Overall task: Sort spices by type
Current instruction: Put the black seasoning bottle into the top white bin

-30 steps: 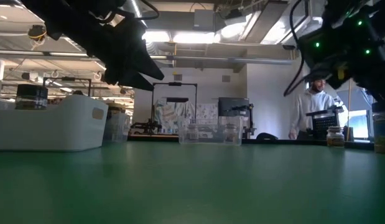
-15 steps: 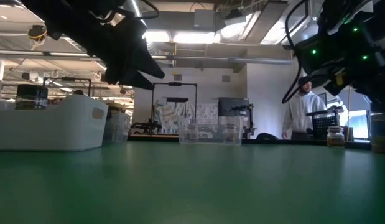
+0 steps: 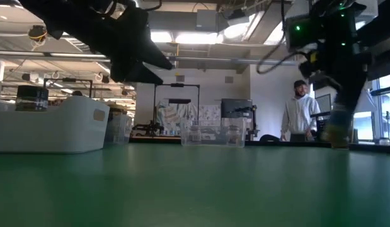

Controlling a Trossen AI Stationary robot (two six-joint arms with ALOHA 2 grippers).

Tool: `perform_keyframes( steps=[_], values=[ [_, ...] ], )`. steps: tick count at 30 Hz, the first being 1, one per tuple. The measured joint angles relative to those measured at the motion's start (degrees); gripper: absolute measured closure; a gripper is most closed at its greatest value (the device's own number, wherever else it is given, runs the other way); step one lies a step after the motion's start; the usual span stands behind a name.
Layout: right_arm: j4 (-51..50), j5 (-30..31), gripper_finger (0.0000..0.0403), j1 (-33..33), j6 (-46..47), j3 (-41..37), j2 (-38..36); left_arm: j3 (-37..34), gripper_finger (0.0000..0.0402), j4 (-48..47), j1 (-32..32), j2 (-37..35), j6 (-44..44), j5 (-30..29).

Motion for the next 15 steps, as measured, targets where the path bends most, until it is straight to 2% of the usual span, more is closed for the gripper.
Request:
perform_keyframes(
  steps=[7,15],
  values=[
    [8.1,-2.3,0.0195,7.0,0.0,2.6,1.7,0.0,0.0070,0.2,0.0,4.2,-2.7,-0.4],
    [8.8,-0.3,0.0195,13.3,0.5,10.9,12.9,0.0,0.0070,5.4,0.0,8.2,-2.5,-0.4]
  ],
)
